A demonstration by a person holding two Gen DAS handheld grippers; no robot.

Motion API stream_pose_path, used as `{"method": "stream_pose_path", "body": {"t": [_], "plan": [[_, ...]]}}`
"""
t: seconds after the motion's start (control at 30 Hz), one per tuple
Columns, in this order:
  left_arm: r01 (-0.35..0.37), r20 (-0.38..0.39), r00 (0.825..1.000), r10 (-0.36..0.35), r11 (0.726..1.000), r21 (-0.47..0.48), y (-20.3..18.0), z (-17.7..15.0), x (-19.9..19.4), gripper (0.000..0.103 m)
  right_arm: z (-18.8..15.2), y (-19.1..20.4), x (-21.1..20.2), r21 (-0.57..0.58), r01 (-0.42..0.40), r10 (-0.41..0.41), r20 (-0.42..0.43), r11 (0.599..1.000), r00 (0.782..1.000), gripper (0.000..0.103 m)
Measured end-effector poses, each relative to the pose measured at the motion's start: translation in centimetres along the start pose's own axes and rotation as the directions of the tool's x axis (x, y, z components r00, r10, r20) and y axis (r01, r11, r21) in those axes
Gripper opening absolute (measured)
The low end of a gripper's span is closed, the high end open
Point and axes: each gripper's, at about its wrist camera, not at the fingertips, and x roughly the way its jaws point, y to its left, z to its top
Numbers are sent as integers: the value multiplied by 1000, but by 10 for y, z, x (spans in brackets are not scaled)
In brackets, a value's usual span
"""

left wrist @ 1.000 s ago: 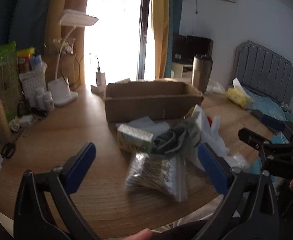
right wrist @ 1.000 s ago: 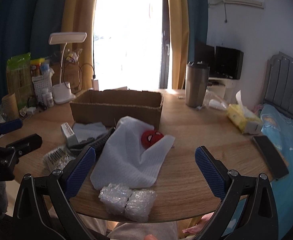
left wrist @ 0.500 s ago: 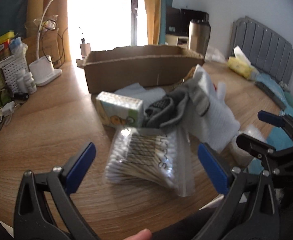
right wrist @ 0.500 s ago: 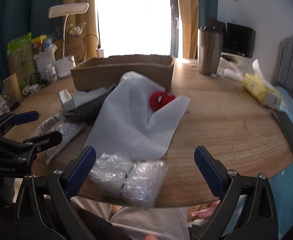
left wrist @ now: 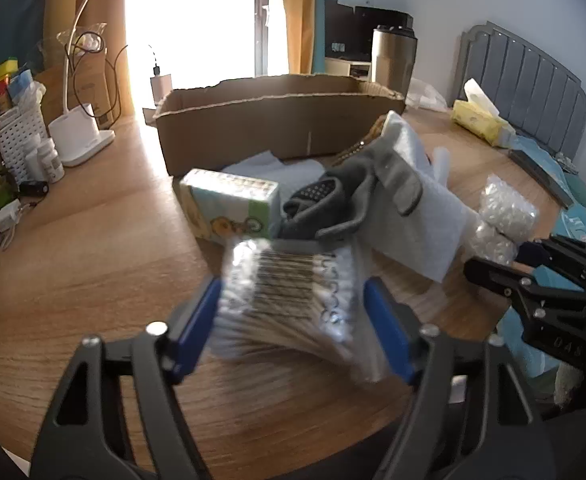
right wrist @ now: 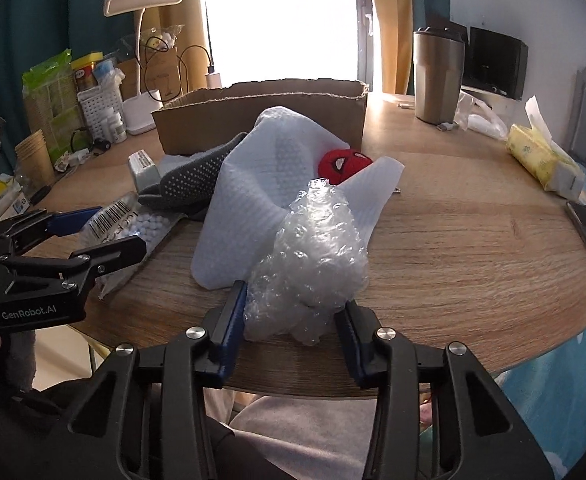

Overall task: Organize soft objects
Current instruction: 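Grasp the cotton swab bag with the left tool while the right grasps bubble wrap, then carry both items over the cardboard box and open both tools to drop them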

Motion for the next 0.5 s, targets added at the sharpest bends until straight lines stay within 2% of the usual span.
{"method": "stream_pose_path", "body": {"t": [0.27,0.5], "plan": [[55,7,998,-55,998,-21,3,1,-9,62,8,-2,-16,-26,10,-8,54,1000,999,41],[88,72,994,-85,996,-31,5,6,-34,62,20,-8,-33,-25,30,-27,109,999,994,41]]}}
